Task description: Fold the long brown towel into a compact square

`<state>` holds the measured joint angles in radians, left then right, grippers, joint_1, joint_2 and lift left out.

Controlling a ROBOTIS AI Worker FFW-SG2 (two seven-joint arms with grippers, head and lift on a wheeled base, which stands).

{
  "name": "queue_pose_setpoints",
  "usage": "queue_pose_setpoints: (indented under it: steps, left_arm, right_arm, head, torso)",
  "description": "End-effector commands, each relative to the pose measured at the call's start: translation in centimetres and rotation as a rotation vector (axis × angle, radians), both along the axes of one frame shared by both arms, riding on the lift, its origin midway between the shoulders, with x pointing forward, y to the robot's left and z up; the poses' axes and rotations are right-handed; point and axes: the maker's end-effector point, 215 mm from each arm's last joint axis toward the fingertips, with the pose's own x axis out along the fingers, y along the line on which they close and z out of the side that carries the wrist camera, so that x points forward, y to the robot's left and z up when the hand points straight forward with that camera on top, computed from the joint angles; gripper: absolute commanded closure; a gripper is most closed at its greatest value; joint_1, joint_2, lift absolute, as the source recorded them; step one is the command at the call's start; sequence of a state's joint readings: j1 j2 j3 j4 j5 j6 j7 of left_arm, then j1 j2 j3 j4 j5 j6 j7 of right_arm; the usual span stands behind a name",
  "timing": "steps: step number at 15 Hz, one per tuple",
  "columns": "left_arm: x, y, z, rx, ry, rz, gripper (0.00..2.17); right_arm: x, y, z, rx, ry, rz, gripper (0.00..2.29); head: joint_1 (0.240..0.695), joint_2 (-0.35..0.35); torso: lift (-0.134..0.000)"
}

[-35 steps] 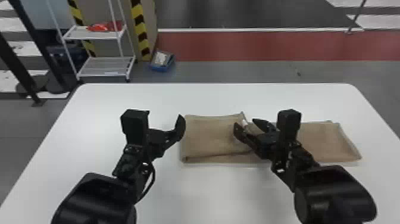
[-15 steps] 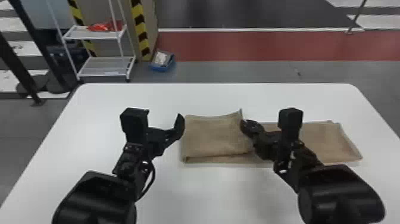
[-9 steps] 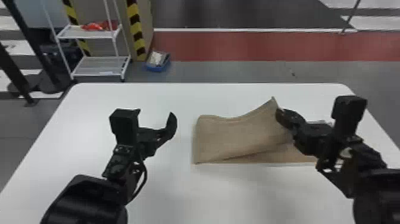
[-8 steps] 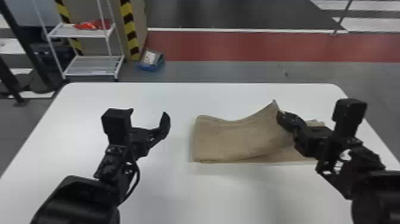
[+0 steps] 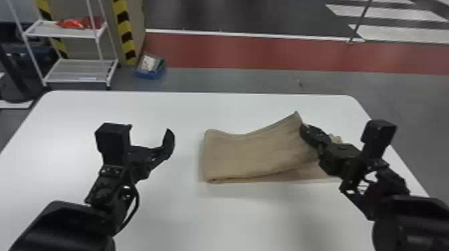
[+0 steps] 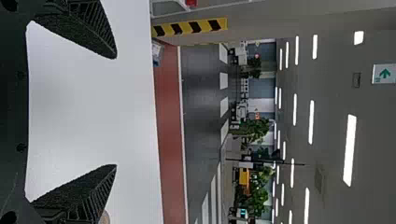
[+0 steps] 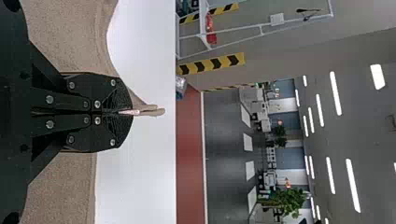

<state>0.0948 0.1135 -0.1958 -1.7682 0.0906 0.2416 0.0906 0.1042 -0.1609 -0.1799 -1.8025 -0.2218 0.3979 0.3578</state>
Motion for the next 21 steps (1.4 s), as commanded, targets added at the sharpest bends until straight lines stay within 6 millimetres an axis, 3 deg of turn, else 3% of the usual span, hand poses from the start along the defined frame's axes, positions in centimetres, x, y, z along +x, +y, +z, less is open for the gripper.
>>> queue_pose_setpoints:
  steps: [1, 2, 4, 6, 8, 10, 12, 13, 16, 18, 20, 21]
  left_arm:
    - [0.0, 0.0, -0.3, 0.01, 0.009, 0.0, 0.04]
    - [-0.1, 0.1, -0.3, 0.011, 0.013, 0.003, 0.04]
    - [-0.1, 0.2, -0.4, 0.012, 0.015, 0.004, 0.04]
    - [-0.2, 0.1, -0.5, 0.013, 0.018, 0.003, 0.04]
    - [-0.2, 0.0, -0.6, 0.018, 0.019, 0.002, 0.04]
    - [0.0, -0.1, -0.4, 0.02, 0.016, 0.001, 0.04]
    - [0.1, -0.7, -0.4, 0.024, 0.016, -0.009, 0.04]
    - [0.1, -0.7, -0.5, 0.028, 0.018, -0.008, 0.04]
    - [0.1, -0.5, -0.7, 0.038, 0.02, -0.005, 0.04]
    - [0.1, -0.5, -0.9, 0.04, 0.023, -0.005, 0.04]
    - [0.0, -0.6, -1.2, 0.039, 0.028, -0.008, 0.04]
    - [0.0, -0.6, -1.3, 0.039, 0.03, -0.007, 0.04]
  right_arm:
    - [-0.6, -4.8, 2.7, 0.023, -0.046, -0.068, 1.15]
    - [-0.6, -7.2, 2.6, 0.027, -0.043, -0.096, 1.15]
    - [-0.4, -9.1, -0.9, 0.015, 0.021, -0.103, 1.15]
    - [0.5, -8.8, -3.7, -0.005, 0.033, -0.09, 1.15]
    - [1.0, -8.9, -4.0, -0.019, 0.015, -0.091, 1.15]
    - [0.9, -9.3, -2.9, 0.007, -0.004, -0.093, 1.15]
    - [0.3, -10.3, 0.5, 0.037, -0.044, -0.099, 1.15]
    - [-0.2, -11.6, 2.2, 0.05, -0.065, -0.119, 1.15]
    - [-1.1, -15.4, 3.2, 0.044, -0.064, -0.171, 1.15]
    - [-1.3, -17.1, 1.1, 0.032, -0.023, -0.19, 1.15]
    - [-0.4, -17.2, -2.6, 0.016, 0.044, -0.186, 1.15]
    - [0.1, -17.1, -4.5, 0.014, 0.071, -0.193, 0.96]
  head:
    - [0.695, -0.112]
    - [0.695, -0.136]
    - [0.695, -0.171]
    - [0.695, -0.197]
    - [0.695, -0.207]
    - [0.695, -0.207]
    - [0.695, -0.21]
    - [0.695, -0.215]
    - [0.695, -0.24]
    - [0.695, -0.27]
    - [0.695, -0.286]
    - [0.695, -0.29]
  torso:
    - [-0.125]
    - [-0.125]
    - [-0.125]
    - [-0.125]
    - [-0.125]
    - [-0.125]
    - [-0.125]
    - [-0.125]
    - [-0.125]
    - [-0.125]
    - [-0.125]
    - [-0.125]
